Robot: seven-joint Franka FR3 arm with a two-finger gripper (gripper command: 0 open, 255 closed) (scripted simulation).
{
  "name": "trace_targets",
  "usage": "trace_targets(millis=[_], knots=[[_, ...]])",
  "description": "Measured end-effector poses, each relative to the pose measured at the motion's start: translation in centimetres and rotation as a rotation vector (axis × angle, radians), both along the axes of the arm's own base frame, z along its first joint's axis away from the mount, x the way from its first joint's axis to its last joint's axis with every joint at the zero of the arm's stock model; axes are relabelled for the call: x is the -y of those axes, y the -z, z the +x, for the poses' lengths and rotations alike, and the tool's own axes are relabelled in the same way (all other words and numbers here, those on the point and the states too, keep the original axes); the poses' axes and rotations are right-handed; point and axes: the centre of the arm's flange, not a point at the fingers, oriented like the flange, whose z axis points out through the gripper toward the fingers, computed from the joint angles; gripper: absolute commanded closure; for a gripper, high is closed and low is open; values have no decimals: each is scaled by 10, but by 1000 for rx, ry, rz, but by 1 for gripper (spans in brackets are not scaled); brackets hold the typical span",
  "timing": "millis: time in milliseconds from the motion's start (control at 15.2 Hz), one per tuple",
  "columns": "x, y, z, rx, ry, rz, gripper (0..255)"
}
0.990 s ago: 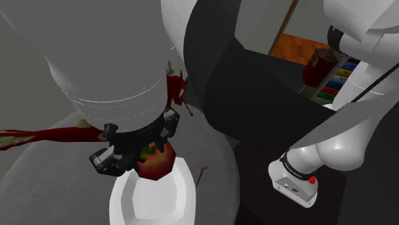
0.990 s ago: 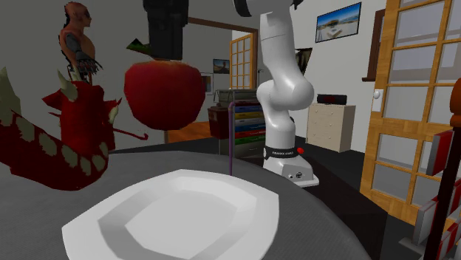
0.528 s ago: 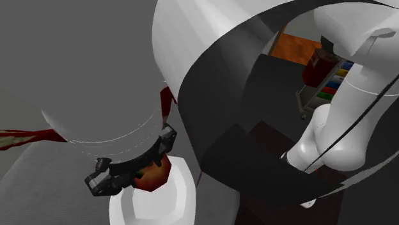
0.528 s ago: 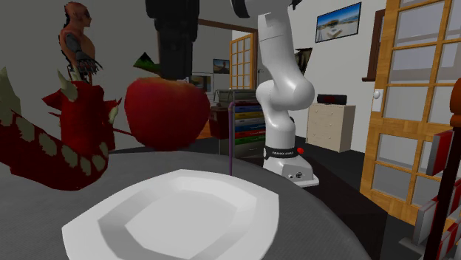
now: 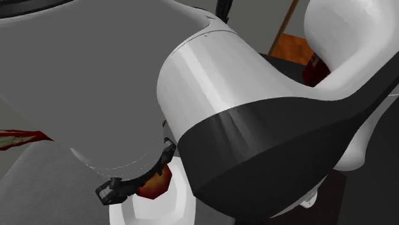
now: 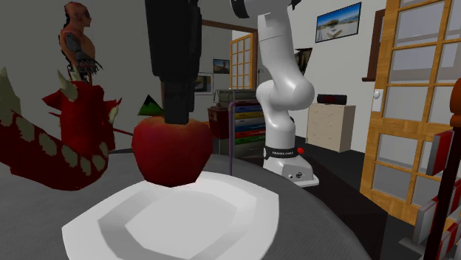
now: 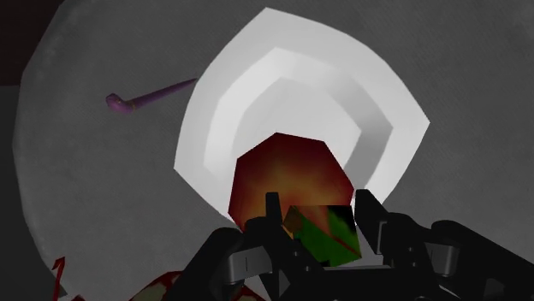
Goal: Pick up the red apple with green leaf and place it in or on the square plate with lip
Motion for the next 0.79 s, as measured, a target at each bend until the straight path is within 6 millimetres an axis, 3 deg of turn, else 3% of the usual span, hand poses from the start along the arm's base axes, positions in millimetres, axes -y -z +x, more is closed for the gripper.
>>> trace_targets(millis=[462, 792], knots=[[1, 38, 0, 0, 0, 0, 255], [1, 44, 0, 0, 0, 0, 255]])
